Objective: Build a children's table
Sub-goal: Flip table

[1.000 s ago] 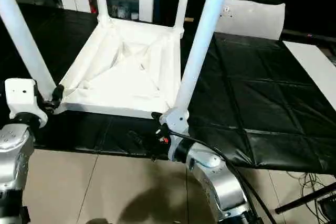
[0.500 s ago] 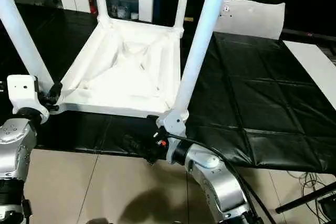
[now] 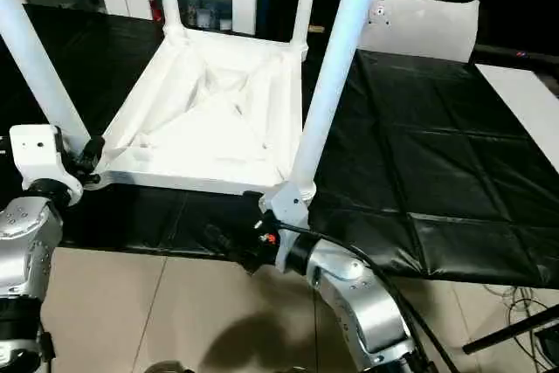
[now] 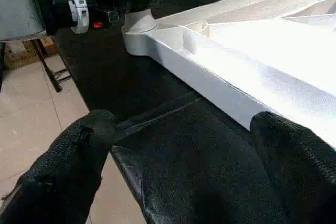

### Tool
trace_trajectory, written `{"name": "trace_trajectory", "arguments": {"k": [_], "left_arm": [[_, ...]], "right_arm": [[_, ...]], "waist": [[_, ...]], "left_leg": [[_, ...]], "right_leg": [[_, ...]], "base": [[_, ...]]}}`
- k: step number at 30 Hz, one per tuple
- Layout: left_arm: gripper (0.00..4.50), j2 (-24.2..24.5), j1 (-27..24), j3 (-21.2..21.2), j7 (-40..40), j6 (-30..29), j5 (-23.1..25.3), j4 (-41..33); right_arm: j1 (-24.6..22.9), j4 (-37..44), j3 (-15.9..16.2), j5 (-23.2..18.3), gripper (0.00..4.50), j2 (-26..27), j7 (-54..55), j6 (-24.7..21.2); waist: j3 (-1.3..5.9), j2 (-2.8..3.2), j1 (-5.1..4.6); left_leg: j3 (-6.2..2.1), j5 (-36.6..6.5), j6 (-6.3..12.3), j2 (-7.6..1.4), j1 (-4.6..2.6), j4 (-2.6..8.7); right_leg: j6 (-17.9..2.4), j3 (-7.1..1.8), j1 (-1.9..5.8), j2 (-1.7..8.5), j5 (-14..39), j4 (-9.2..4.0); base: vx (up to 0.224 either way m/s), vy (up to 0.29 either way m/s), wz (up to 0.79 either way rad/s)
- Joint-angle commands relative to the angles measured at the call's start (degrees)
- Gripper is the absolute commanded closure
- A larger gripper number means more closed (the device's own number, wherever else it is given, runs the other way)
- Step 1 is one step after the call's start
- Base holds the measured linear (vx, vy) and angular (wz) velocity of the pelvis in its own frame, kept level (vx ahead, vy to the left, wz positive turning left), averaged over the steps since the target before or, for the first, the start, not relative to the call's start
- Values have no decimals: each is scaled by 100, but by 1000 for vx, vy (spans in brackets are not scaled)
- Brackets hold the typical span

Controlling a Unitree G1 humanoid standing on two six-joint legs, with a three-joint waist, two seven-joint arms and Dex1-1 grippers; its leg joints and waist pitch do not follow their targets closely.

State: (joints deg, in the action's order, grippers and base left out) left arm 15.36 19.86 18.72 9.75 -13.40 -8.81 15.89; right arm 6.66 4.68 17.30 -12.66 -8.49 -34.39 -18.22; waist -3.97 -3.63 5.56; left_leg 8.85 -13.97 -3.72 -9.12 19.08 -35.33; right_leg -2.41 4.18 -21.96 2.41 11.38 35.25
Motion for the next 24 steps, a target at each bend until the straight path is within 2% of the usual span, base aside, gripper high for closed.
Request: {"name": "trace_trajectory", "arguments": {"k": [1, 3, 4, 5, 6, 8, 10, 14, 15, 17, 18, 21, 23, 24], "left_arm": [[248, -483, -4, 246, -2, -559, -917, -222], [248, -643, -48, 334, -58, -747, -1174, -362], [248, -688, -61, 358, -74, -799, -1246, -401], [248, -819, -134, 369, -96, -962, -1410, -563], [248, -819, -134, 369, -96, -962, -1410, -563], [248, -1244, -397, 334, -206, -1356, -1774, -1050], [248, -1449, -551, 260, -245, -1483, -1848, -1265], [248, -1632, -638, 225, -289, -1645, -1873, -1447], [248, -1669, -694, 126, -267, -1682, -1801, -1536], [248, -1733, -736, 32, -274, -1699, -1785, -1608], [248, -1757, -753, 7, -281, -1742, -1785, -1647], [248, -1784, -811, -54, -330, -1907, -1838, -1800], [248, -1803, -809, -52, -361, -1934, -1879, -1810], [248, -1817, -794, -53, -376, -1942, -1892, -1802]], "right_arm": [[23, 17, -149, -4, 0, 46, 165, -121], [54, -46, -220, 0, 0, 97, 289, -183], [63, -66, -242, 2, 0, 112, 327, -200], [97, -130, -304, 2, 0, 137, 413, -229], [97, -130, -304, 2, 0, 137, 413, -229], [190, -316, -531, -74, 0, 232, 638, -341], [248, -427, -701, -220, 0, 331, 728, -380], [322, -514, -884, -397, 0, 456, 789, -377], [395, -592, -995, -515, 0, 569, 837, -383], [524, -742, -1116, -672, 0, 744, 877, -314], [571, -797, -1142, -722, 0, 801, 874, -286], [728, -971, -1322, -865, 0, 1043, 933, -201], [865, -1114, -1427, -966, 0, 1169, 987, -187], [1039, -1349, -1467, -931, 0, 1252, 1090, -125]], "waist": [[320, 142, -1], [329, 132, 0], [331, 125, 1], [334, 99, 5], [338, 119, 13], [333, 86, 13], [330, 88, 31], [310, 75, 70], [309, 49, 55], [316, 79, 33], [318, 75, 31], [337, 69, 30], [345, 83, 38], [352, 110, 37]], "left_leg": [[-194, -690, -18, -496, 36, 548], [-185, -599, 1, -493, 32, 530], [-178, -473, 47, -484, 52, 525], [-164, -379, 108, -475, 57, 513], [-162, -331, 113, -476, 58, 505], [-134, -209, 185, -476, 72, 490], [-114, -191, 236, -464, 59, 481], [-111, -330, 284, -454, 61, 500], [-122, -374, 277, -457, 65, 521], [-143, -474, 225, -473, 44, 539], [-138, -485, 214, -470, 43, 538], [-132, -304, 219, -468, 55, 528], [-121, -125, 251, -457, 41, 517], [-125, -79, 249, -458, 43, 520]], "right_leg": [[-1115, -445, 267, 751, 837, -387], [-1142, -445, 261, 745, 767, -377], [-1183, -443, 272, 741, 646, -363], [-1171, -439, 278, 738, 631, -366], [-1196, -437, 282, 749, 615, -348], [-1236, -441, 278, 754, 633, -372], [-1240, -439, 255, 730, 723, -377], [-967, -438, 249, 720, 1162, -439], [-842, -432, 255, 714, 1295, -459], [-772, -426, 227, 713, 1411, -463], [-757, -427, 226, 704, 1411, -470], [-769, -434, 243, 710, 1095, -428], [-822, -429, 233, 687, 835, -402], [-869, -423, 250, 693, 698, -386]], "base": [[0, 0, 0], [0, 0, 0], [0, 0, 0], [0, 0, 0], [0, 0, 0], [0, 0, 0], [0, 0, 0], [0, 0, 0], [0, 0, 0], [0, 0, 0], [0, 0, 0], [0, 0, 0], [0, 0, 0], [0, 0, 0]]}}
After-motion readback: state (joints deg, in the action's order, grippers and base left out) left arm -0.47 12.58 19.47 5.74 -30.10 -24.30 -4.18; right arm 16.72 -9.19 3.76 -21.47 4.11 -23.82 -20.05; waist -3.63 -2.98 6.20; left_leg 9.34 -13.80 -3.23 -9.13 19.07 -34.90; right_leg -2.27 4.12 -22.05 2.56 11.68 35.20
